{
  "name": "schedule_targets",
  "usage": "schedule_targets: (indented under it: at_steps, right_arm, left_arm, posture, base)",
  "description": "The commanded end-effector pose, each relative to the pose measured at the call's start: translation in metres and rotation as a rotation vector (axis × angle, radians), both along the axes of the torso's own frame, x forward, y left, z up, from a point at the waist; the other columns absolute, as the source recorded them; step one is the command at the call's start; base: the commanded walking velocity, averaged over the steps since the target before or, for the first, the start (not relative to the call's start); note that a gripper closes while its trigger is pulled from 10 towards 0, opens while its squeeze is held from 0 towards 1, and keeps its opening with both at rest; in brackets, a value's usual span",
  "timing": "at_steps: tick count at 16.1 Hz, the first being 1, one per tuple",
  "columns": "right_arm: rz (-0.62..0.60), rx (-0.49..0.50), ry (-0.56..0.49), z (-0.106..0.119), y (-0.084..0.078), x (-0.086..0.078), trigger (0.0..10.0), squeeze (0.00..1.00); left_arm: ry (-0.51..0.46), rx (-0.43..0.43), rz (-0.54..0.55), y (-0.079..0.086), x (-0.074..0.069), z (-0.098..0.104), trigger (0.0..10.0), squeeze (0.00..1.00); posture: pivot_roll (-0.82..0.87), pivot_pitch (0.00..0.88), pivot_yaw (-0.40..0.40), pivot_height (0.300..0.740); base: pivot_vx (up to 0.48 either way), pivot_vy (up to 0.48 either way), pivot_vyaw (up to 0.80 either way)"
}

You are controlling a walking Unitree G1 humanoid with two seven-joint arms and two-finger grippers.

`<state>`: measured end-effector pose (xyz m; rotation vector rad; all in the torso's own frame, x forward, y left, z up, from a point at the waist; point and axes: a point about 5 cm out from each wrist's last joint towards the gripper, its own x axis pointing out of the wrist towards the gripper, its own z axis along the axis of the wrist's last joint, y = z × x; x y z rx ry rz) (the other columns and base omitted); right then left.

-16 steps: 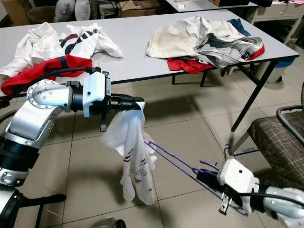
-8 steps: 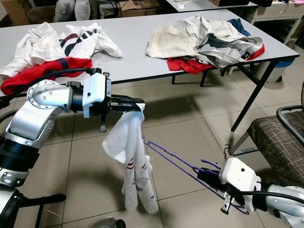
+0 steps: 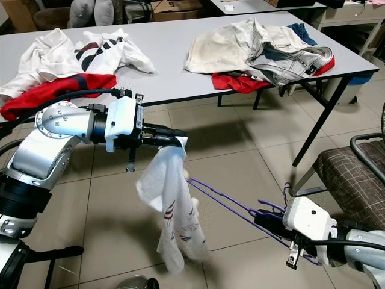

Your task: Hang hanger

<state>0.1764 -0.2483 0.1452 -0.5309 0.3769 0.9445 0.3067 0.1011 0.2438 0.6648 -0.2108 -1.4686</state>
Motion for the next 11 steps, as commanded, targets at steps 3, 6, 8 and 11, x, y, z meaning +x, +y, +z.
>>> schedule_targets:
  at_steps: [3, 6, 8, 11]
  right_arm:
    - [0.039, -0.008, -0.01, 0.0048, 0.0003, 0.0022, 10.0, 0.0]
    - [0.067, -0.004, 0.001, 0.0061, 0.001, 0.0001, 10.0, 0.0]
    - [0.1, -0.01, 0.02, 0.0071, 0.0, -0.0029, 10.0, 0.0]
    - [0.103, -0.013, 0.022, 0.0064, -0.0013, -0.0033, 10.0, 0.0]
  left_arm:
    - [-0.015, 0.007, -0.022, 0.001, -0.0035, 0.0027, 10.0, 0.0]
    - [-0.018, 0.009, -0.018, 0.0014, -0.0026, 0.0022, 10.0, 0.0]
    - [-0.032, 0.01, -0.007, 0.0013, 0.0005, 0.0032, 10.0, 0.0]
    - [-0.046, 0.012, 0.002, 0.0017, 0.0028, 0.0046, 10.0, 0.0]
  posture:
    - [-0.02, 0.06, 0.047, 0.74]
    - [-0.02, 0.061, 0.047, 0.74]
    - [-0.02, 0.062, 0.047, 0.74]
    - [-0.02, 0.064, 0.046, 0.74]
  base:
    - [0.0, 0.0, 0.0]
    - [0.0, 0.0, 0.0]
    - [0.0, 0.0, 0.0]
    - [0.0, 0.0, 0.0]
